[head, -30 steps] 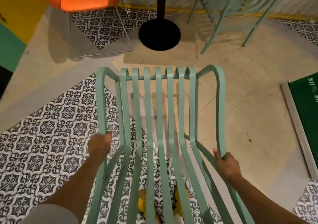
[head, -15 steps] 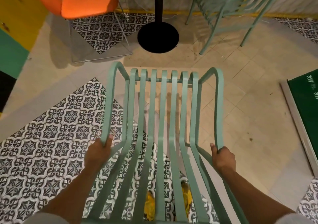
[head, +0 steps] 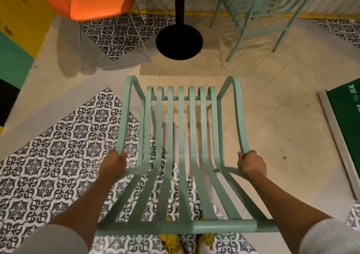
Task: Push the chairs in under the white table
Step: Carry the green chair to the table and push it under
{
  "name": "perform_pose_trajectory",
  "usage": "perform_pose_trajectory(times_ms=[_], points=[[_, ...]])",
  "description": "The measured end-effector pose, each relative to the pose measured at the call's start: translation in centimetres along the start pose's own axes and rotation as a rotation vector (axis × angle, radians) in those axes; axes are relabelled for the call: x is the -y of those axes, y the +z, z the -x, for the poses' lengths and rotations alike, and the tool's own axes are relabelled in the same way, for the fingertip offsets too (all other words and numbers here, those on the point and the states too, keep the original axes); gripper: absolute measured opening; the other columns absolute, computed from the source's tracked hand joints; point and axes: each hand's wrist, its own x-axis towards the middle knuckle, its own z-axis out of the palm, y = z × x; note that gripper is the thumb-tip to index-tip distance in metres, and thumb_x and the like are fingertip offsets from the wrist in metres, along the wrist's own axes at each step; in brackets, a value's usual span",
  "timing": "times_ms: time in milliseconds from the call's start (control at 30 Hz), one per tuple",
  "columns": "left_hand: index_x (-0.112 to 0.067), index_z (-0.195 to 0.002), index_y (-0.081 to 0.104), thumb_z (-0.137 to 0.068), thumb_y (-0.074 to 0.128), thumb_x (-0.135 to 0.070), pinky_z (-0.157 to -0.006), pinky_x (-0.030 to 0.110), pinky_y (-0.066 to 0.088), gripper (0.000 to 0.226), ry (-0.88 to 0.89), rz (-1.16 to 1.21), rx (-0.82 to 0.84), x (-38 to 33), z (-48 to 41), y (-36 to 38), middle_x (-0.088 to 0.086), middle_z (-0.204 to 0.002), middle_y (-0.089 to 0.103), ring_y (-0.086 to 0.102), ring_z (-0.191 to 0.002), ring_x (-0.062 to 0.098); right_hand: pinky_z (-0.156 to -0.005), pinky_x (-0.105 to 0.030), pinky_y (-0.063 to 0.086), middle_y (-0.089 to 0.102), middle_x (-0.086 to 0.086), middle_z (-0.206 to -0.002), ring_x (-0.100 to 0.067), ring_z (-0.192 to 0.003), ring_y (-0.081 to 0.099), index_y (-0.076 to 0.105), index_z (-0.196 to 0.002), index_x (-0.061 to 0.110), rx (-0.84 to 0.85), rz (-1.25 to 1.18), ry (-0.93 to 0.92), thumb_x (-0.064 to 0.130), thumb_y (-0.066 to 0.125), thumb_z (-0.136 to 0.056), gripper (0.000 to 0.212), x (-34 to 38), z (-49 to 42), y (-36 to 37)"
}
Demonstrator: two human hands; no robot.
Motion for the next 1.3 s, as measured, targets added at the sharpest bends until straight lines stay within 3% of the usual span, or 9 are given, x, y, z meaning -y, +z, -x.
perform_pose_trajectory(times_ms=[100, 300, 433, 533, 600, 667, 800, 933, 1300], points=[[0.009, -0.125, 0.053, -0.113, 0.048, -0.031, -0.082, 0.048, 0.051, 0.042, 0.010, -0.066, 0.046, -0.9, 0.0, -0.4, 0.022, -0.102, 0.066, 0.065, -0.094, 0.041, -0.067, -0.038, 0.056, 0.061, -0.008, -0.093, -0.024, -0.075, 0.063, 0.055, -0.124, 0.005, 0.009, 0.033, -0.043, 0.037, 0.053, -0.111, 0.035, 0.4, 0.0, -0.9], [0.017, -0.153, 0.029, -0.103, 0.055, 0.004, -0.113, 0.050, 0.046, 0.058, -0.090, -0.074, 0.246, -2.4, 1.9, -2.2, 0.038, -0.151, 0.043, 0.050, -0.136, 0.050, -0.102, -0.047, 0.058, 0.062, -0.019, -0.131, -0.035, -0.116, 0.066, 0.050, -0.140, 0.002, 0.115, 0.154, -0.102, 0.015, 0.063, -0.104, 0.041, 0.3, 3.1, -3.0], [-0.010, -0.171, 0.008, -0.111, 0.053, -0.030, -0.130, 0.052, 0.024, 0.078, 0.060, -0.215, 0.394, -4.0, 6.9, -4.6, 0.020, -0.176, 0.007, 0.019, -0.161, 0.042, -0.112, -0.047, 0.050, 0.049, -0.015, -0.155, -0.034, -0.133, 0.057, 0.049, -0.152, 0.009, 0.107, 0.278, -0.296, 0.033, 0.060, -0.105, 0.054, 0.5, 7.9, -5.2], [-0.035, -0.140, 0.062, -0.110, 0.038, -0.060, -0.118, 0.051, 0.045, 0.047, 0.247, -0.246, 0.468, -4.0, 12.6, -6.6, 0.004, -0.146, 0.063, 0.059, -0.134, 0.024, -0.100, -0.039, 0.056, 0.068, -0.007, -0.140, -0.028, -0.120, 0.069, 0.070, -0.135, 0.019, 0.089, 0.229, -0.532, 0.040, 0.053, -0.108, 0.038, 0.2, 12.2, -7.1], [-0.041, -0.101, 0.073, -0.102, 0.017, -0.079, -0.089, 0.043, 0.064, 0.067, 0.413, -0.253, 0.392, -3.9, 16.6, -7.6, -0.011, -0.090, 0.073, 0.069, -0.083, 0.007, -0.083, -0.036, 0.056, 0.078, -0.003, -0.117, -0.024, -0.100, 0.074, 0.076, -0.117, 0.024, 0.055, 0.236, -0.636, 0.046, 0.046, -0.109, 0.037, -0.2, 15.2, -8.3], [-0.036, -0.103, 0.074, -0.092, -0.002, -0.089, -0.064, 0.027, 0.063, 0.093, 0.538, -0.320, 0.299, -4.1, 20.3, -8.1, -0.012, -0.072, 0.069, 0.064, -0.060, -0.001, -0.073, -0.033, 0.054, 0.079, 0.000, -0.101, -0.019, -0.086, 0.073, 0.076, -0.106, 0.028, 0.011, 0.195, -0.683, 0.059, 0.035, -0.109, 0.051, -0.6, 18.3, -9.1], [-0.034, -0.123, 0.076, -0.081, 0.048, -0.098, -0.090, 0.036, 0.061, 0.082, 0.616, -0.278, 0.152, -4.3, 25.2, -8.4, -0.017, -0.102, 0.078, 0.073, -0.089, 0.003, -0.090, -0.037, 0.055, 0.080, 0.004, -0.108, -0.017, -0.098, 0.074, 0.076, -0.115, 0.028, -0.034, 0.257, -0.809, 0.088, 0.026, -0.098, 0.080, -2.0, 24.4, -8.5], [-0.040, -0.139, 0.067, -0.095, 0.071, -0.059, -0.095, 0.032, 0.059, 0.048, 0.633, -0.455, 0.164, -5.2, 25.5, -9.9, -0.013, -0.114, 0.078, 0.072, -0.098, 0.008, -0.102, -0.046, 0.050, 0.077, 0.001, -0.122, -0.024, -0.112, 0.072, 0.069, -0.133, 0.028, -0.005, 0.412, -0.772, 0.102, 0.031, -0.082, 0.098, -1.5, 26.1, -8.9], [-0.047, -0.149, 0.056, -0.101, 0.069, -0.028, -0.098, 0.039, 0.057, 0.053, 0.642, -0.643, 0.254, -6.4, 24.4, -9.9, -0.003, -0.123, 0.077, 0.073, -0.109, 0.021, -0.108, -0.050, 0.047, 0.071, 0.003, -0.128, -0.027, -0.118, 0.069, 0.060, -0.145, 0.042, 0.129, 0.576, -0.621, 0.057, 0.058, -0.104, 0.043, 1.8, 26.7, -9.6]])
